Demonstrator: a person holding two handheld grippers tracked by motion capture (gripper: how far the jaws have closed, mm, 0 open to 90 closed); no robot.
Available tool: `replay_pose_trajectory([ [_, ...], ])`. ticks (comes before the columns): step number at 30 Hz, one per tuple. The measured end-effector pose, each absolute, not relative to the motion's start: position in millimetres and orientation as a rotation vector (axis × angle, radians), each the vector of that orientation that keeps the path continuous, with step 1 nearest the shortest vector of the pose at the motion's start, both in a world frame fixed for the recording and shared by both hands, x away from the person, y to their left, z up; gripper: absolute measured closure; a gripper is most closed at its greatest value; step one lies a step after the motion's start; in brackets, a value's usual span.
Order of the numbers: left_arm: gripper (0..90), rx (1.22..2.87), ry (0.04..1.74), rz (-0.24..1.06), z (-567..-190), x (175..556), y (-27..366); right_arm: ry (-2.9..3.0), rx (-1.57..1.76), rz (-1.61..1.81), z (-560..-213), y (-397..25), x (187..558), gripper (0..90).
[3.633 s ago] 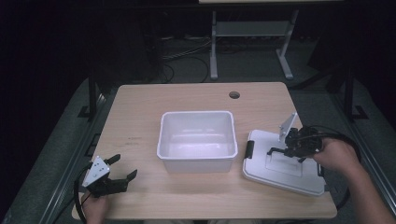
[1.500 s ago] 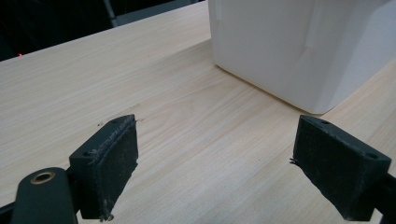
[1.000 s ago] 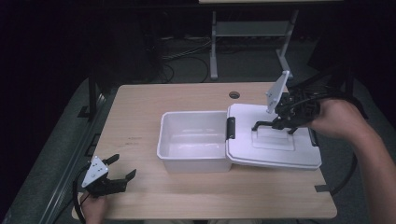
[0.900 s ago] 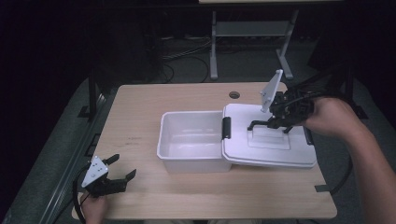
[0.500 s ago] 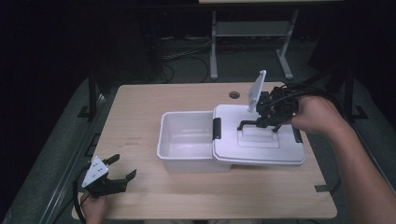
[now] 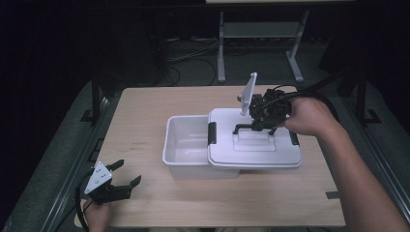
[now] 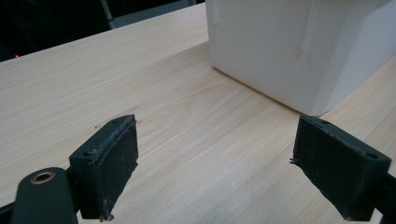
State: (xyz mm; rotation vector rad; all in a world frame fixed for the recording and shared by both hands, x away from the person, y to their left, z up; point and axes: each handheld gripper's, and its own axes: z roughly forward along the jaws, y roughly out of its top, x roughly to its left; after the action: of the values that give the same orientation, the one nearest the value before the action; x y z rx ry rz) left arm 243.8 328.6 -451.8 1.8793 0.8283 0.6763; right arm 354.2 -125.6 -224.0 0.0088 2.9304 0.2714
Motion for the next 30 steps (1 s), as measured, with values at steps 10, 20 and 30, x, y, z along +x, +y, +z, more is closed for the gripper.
replay_pose_trajectory([
  [10, 13.5, 1.880, 0.825, 0.677, -451.9, 244.1, 328.8, 2.933, -0.024, 0.266, -224.5, -106.1, 359.1, 84.5],
  [20, 13.5, 1.873, 0.828, 0.679, -451.6, 243.6, 329.6, 2.939, -0.045, 0.281, -225.4, -83.8, 364.3, 84.5],
  [30, 13.5, 1.868, 0.830, 0.678, -451.2, 243.2, 330.7, 2.946, -0.053, 0.277, -228.6, -64.1, 368.7, 84.5],
])
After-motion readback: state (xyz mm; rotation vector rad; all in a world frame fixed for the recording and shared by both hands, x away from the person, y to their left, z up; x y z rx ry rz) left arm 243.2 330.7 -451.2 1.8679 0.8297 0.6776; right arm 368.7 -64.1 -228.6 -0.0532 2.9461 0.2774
